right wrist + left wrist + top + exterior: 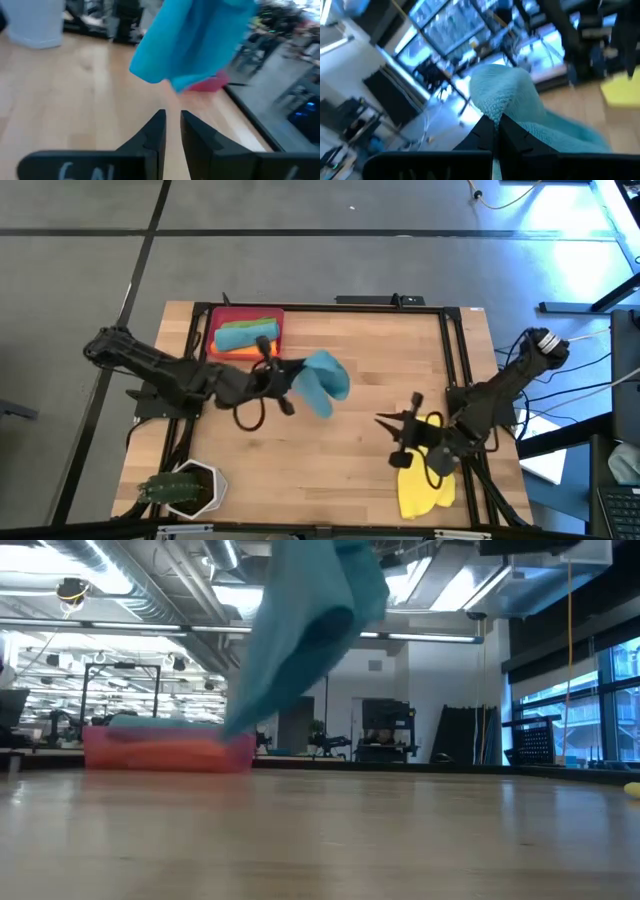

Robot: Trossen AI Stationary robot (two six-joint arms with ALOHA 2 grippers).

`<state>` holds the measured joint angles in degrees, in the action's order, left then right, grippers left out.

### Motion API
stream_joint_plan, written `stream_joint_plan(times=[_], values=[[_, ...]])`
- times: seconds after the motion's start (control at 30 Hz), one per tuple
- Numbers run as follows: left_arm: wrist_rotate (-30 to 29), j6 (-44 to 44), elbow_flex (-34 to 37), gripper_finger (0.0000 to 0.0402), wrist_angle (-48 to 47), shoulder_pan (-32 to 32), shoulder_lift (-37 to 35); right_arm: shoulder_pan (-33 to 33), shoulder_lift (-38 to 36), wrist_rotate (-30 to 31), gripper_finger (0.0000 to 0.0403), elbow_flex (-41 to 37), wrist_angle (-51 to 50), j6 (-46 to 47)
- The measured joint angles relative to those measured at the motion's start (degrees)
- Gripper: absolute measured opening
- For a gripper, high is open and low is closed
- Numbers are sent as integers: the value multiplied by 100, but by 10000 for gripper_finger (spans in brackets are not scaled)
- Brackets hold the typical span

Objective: Roll microfiber towels into tight, uniform cylinder then place into a basket
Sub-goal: Fold the blue microfiber towel

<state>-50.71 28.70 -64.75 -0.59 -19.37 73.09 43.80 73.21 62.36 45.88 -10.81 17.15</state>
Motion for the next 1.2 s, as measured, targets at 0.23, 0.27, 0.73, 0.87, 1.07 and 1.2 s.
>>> stream_joint_plan(times=[0.23, 0.27, 0.73, 0.87, 1.07, 1.2], values=[[1543, -162, 41, 0, 331, 592, 395, 117, -83, 655, 60, -516, 28, 650], [1614, -251, 41, 0, 312, 596, 474, 51, -83, 654, 60, -562, 54, 691], [1372, -1931, 41, 0, 274, 214, 2060, -813, -77, -951, 60, -1211, 862, 626], [896, -1947, 41, 0, 275, 157, 2495, -1068, -75, -1615, 62, -1569, 1722, 278], [469, -1898, 41, 0, 295, 164, 2563, -1442, -45, -2713, 108, -1956, 2718, 50], [467, -1905, 39, 0, 340, 134, 2526, -1573, 135, -2802, 168, -2006, 2736, 70]])
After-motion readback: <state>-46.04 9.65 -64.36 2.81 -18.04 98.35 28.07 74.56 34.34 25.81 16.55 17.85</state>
